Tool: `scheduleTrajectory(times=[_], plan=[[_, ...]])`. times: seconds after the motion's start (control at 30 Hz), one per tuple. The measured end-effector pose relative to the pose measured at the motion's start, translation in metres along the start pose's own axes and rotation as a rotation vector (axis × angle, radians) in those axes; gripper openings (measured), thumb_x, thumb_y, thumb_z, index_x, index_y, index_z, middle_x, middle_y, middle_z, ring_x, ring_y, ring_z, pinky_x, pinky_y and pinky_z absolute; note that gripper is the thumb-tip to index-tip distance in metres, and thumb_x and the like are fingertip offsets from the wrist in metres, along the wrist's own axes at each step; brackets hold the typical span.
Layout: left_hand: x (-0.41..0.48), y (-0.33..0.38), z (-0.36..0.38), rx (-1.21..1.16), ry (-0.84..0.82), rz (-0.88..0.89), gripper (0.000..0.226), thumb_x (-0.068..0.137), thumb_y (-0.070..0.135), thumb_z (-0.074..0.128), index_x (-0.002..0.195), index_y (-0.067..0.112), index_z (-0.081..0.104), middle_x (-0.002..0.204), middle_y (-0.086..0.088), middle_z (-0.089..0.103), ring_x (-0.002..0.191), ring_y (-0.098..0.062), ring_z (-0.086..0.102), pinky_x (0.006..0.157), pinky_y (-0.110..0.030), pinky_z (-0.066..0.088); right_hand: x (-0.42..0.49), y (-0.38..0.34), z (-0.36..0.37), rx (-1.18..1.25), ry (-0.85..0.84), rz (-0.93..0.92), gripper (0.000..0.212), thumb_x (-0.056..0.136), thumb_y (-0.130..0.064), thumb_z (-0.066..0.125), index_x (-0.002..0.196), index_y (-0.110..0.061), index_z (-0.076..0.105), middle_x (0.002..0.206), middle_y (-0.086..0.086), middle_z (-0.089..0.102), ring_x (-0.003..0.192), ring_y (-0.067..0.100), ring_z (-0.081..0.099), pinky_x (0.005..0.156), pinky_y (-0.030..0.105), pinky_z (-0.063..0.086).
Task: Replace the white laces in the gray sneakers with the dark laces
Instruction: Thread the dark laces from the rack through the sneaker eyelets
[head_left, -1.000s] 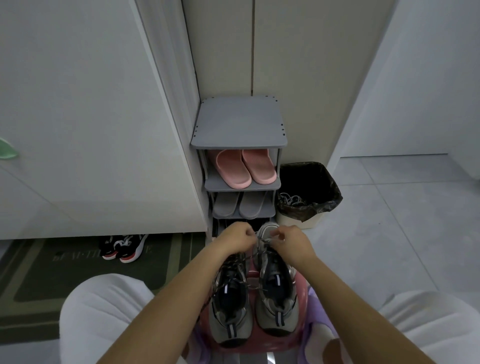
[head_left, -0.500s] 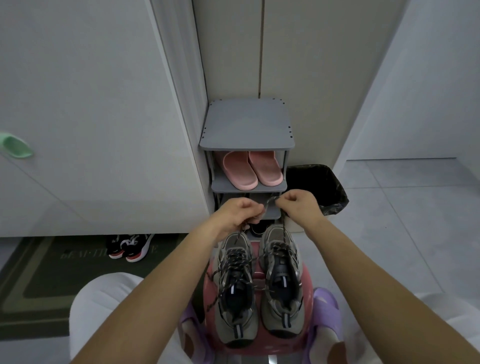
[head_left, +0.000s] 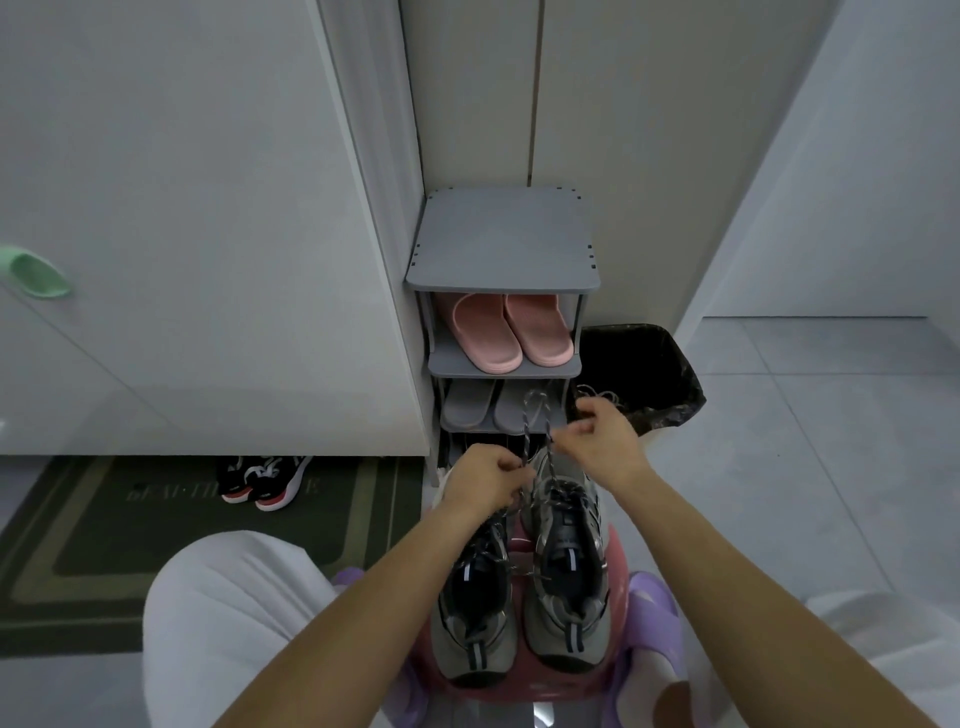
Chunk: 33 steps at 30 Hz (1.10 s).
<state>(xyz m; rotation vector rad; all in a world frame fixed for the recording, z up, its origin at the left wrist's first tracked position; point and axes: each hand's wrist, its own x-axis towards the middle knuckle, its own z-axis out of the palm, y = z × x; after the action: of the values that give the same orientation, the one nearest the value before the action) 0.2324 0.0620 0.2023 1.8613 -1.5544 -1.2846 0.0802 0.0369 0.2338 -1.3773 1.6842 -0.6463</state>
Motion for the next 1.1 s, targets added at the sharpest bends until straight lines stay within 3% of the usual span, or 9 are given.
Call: scheduleTrajectory(times=[0.07,0.13,0.2,0.3,0.47,0.7,0.87,1.1], plan=[[0.002,-0.002,0.005,-0.053,0.058,-0.026,0.032,0.085,0.030,0.068,0.055,0.020,0.061,0.055,-0.004,0.057,0.053,-0.019,0.055,0.059,-0.033,0.050,-0.010,0.015,0.004,-0.212,-0.018,-0.056,0.013,0.088,-0.021,0.060,0.099,-0.014,0.061,0.083,-0.002,0.057,0.084,0.017,0.057,0.076,0.027,0.043],[0.001,0.000,0.009,-0.162,0.060,-0.057,0.025,0.086,0.024,0.067,0.064,0.013,0.066,0.056,-0.008,0.058,0.054,-0.021,0.056,0.058,-0.032,0.051,-0.020,0.030,0.011,-0.463,-0.120,-0.133,0.018,0.089,-0.023,0.053,0.073,-0.021,0.060,0.074,-0.002,0.056,0.080,0.020,0.056,0.068,0.027,0.042],[0.002,0.003,0.014,-0.276,0.055,-0.098,0.018,0.087,0.013,0.065,0.071,0.005,0.064,0.057,-0.009,0.056,0.049,-0.016,0.054,0.051,-0.025,0.046,-0.027,0.043,0.016,-0.595,-0.184,-0.149,0.015,0.088,-0.028,0.052,0.082,-0.024,0.065,0.085,-0.003,0.064,0.088,0.022,0.058,0.076,0.030,0.046],[0.005,0.005,0.019,-0.284,0.091,-0.108,0.023,0.087,0.004,0.063,0.066,0.014,0.058,0.062,-0.002,0.058,0.047,-0.004,0.055,0.049,-0.018,0.048,-0.033,0.050,0.016,-0.599,-0.181,-0.152,0.018,0.086,-0.030,0.054,0.100,-0.028,0.065,0.099,-0.008,0.064,0.100,0.018,0.053,0.085,0.030,0.041],[0.008,0.000,0.026,-0.158,0.126,-0.099,0.020,0.084,0.006,0.067,0.069,0.017,0.060,0.076,-0.003,0.064,0.073,-0.020,0.065,0.074,-0.034,0.058,-0.032,0.053,0.012,-0.617,-0.211,-0.168,0.016,0.085,-0.030,0.055,0.097,-0.026,0.065,0.107,-0.004,0.057,0.105,0.018,0.050,0.089,0.031,0.039],[0.011,-0.002,0.029,-0.116,0.162,-0.089,0.028,0.085,0.005,0.064,0.066,0.022,0.054,0.070,0.004,0.060,0.063,-0.010,0.060,0.059,-0.022,0.053,-0.028,0.060,0.014,-0.601,-0.132,-0.127,0.024,0.091,-0.033,0.051,0.101,-0.022,0.070,0.115,0.003,0.055,0.110,0.023,0.048,0.089,0.031,0.041],[0.014,-0.003,0.030,-0.038,0.070,-0.114,0.026,0.083,0.010,0.068,0.064,0.020,0.053,0.071,0.000,0.061,0.071,-0.019,0.061,0.077,-0.038,0.057,-0.026,0.056,0.018,-0.683,-0.090,-0.097,0.026,0.093,-0.035,0.049,0.105,-0.025,0.069,0.116,0.005,0.052,0.110,0.024,0.046,0.090,0.034,0.041],[0.013,0.000,0.030,0.117,0.029,-0.118,0.032,0.086,0.010,0.063,0.060,0.020,0.049,0.084,-0.004,0.064,0.080,-0.017,0.063,0.080,-0.031,0.056,-0.022,0.050,0.020,-0.677,-0.110,-0.078,0.021,0.091,-0.034,0.054,0.104,-0.030,0.070,0.120,0.004,0.050,0.114,0.024,0.044,0.093,0.035,0.039]])
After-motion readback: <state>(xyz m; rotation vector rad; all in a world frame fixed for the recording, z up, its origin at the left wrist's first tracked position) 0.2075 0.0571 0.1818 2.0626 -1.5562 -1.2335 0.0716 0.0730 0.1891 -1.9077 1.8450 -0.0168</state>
